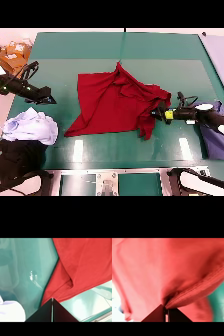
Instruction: Fold the shirts.
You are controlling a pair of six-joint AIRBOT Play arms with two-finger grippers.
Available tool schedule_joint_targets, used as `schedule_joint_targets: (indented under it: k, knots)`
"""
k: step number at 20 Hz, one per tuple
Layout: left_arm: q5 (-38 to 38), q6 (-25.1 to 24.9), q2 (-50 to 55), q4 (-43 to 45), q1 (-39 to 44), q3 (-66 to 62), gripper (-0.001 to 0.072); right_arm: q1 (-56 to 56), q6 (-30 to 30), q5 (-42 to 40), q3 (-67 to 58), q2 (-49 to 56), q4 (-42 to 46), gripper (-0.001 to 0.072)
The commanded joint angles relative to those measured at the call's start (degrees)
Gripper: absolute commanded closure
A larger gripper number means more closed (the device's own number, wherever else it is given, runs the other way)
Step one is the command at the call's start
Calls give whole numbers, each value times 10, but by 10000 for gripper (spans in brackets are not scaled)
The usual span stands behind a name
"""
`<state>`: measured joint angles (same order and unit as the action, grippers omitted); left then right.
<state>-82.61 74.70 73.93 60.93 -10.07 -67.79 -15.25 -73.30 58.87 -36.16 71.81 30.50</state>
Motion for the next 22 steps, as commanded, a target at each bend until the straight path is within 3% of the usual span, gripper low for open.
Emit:
schedule_joint_targets:
  k: [1,4,6,7,8,10,14,16,19,22]
  knots:
    - [-27,8,0,36,-1,0,684,-66,-15,134,-82,-47,45,693]
    - [-18,19,0,63,0,1,684,-192,-158,201,-207,-99,315,693]
    - [10,18,0,60,0,11,682,-240,-209,191,-219,-99,402,692]
    - [16,18,0,60,0,26,504,-248,-208,176,-204,-97,400,692]
    - [14,22,0,60,0,47,169,-245,-202,159,-182,-93,400,692]
    - [12,29,-1,48,0,115,265,-229,-185,116,-128,-89,400,692]
    - [26,-23,-1,-98,31,244,265,-212,-179,58,-49,-77,399,693]
    - [52,-23,-1,-99,95,285,265,-212,-179,51,-42,-69,398,692]
    - [148,-5,0,-98,191,331,264,-212,-175,50,-43,-66,386,693]
    - [200,10,0,-99,218,344,264,-212,-175,50,-43,-66,385,693]
